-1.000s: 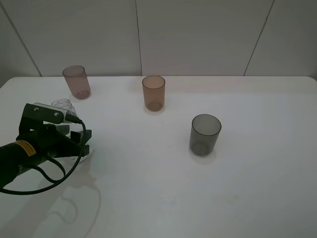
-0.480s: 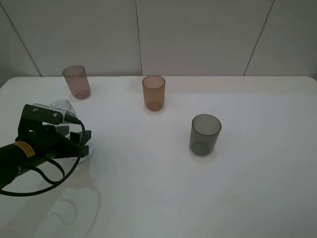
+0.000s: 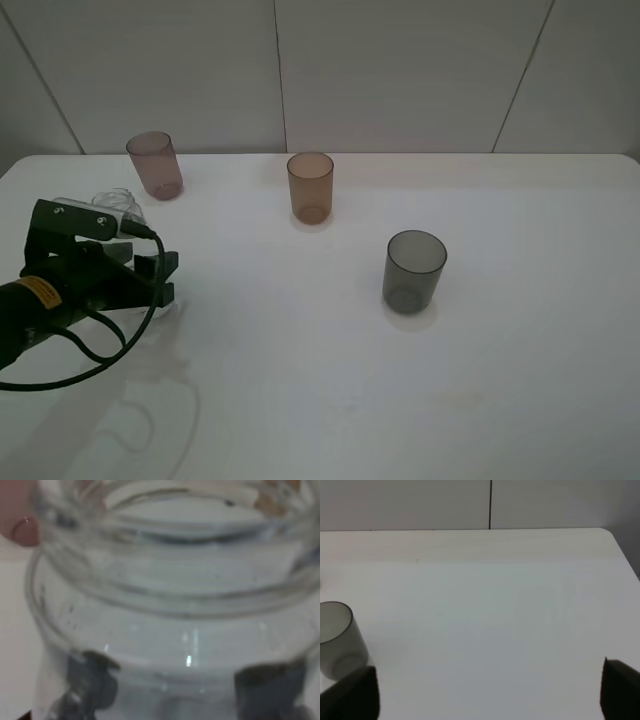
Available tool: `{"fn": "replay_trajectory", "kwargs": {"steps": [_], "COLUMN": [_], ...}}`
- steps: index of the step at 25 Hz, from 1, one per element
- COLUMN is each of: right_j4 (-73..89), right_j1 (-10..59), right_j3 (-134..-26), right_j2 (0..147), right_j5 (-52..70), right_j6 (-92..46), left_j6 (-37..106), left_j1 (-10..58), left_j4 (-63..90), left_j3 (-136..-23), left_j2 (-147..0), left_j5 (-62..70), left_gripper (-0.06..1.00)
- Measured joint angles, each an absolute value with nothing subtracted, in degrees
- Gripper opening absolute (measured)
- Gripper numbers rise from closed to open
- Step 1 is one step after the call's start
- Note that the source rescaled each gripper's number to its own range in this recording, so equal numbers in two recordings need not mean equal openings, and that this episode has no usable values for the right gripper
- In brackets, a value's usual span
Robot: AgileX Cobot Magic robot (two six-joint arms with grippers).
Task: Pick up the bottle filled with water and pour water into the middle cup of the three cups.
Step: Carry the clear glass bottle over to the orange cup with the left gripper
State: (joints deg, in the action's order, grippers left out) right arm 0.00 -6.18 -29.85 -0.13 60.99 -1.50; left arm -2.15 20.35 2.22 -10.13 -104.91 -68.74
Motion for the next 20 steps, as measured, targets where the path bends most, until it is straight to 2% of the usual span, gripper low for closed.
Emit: {"fn": "replay_trajectory", "kwargs": {"steps": [10,20], "right_j4": [0.0,0.0], "right_j1": [-6.18,-6.18], "right_j3": [-29.85,-29.85], "right_j2": [-0.13,-0.13], "right_j5": [60.99,60.99], "right_j6": [-1.5,-1.5], "left_j6": [-2.11,-2.11], "left_j1": [20.35,20.61], "left_j4": [-0.7,-4.72], "left_j3": [-13.61,-25.79], "left_j2": [-97.65,-91.3], "left_j5": [-62.12,-36.37], "left_gripper": [0.02,0.02]}}
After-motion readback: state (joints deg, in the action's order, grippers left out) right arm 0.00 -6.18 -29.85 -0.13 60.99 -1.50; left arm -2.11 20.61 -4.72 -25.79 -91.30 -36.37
